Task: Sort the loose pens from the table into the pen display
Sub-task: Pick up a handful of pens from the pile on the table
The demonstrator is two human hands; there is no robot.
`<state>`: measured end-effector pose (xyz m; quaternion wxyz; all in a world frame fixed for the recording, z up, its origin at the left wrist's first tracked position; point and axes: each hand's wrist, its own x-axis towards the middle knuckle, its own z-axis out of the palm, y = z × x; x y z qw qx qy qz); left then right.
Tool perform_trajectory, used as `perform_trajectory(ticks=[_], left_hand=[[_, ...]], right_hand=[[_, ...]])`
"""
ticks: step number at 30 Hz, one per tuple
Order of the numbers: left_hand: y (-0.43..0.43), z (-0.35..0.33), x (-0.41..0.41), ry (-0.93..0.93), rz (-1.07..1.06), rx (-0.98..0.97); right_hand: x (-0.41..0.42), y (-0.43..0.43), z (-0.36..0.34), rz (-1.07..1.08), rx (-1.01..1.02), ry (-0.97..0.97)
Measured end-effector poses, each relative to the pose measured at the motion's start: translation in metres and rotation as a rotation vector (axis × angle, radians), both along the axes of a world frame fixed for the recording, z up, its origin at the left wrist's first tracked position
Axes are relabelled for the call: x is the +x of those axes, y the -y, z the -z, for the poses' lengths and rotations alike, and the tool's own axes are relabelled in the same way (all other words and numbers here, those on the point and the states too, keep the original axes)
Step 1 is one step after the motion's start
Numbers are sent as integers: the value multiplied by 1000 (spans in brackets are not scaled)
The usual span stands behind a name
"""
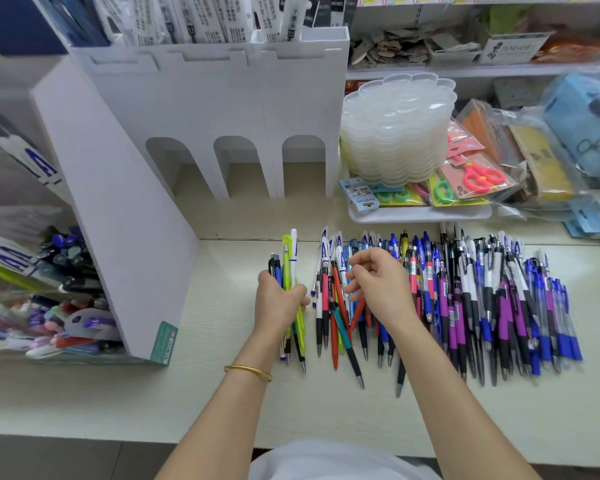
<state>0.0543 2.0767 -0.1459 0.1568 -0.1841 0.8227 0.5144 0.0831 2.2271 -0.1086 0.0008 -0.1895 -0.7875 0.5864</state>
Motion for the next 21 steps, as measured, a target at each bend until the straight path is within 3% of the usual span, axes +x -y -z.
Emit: perform_trajectory(ticks=[5, 10, 14, 16, 19, 21], left_hand=[[9, -1, -1, 39, -109, 193], [7, -22, -6, -102, -172, 405], [1, -69, -12, -343, -153, 546], [-4, -89, -10, -459, -121, 604], [-10, -108, 0, -574, -37, 587], [-12, -112, 5, -637, 3, 595]], right_hand=[[3, 3, -4, -13, 14, 5], [7, 12, -6, -16, -88, 56], [13, 40, -10, 66, -418, 194], [13, 56, -13, 117, -734, 272], [5, 67, -27, 218, -1331, 226], [-1, 68, -38, 189, -1448, 137]])
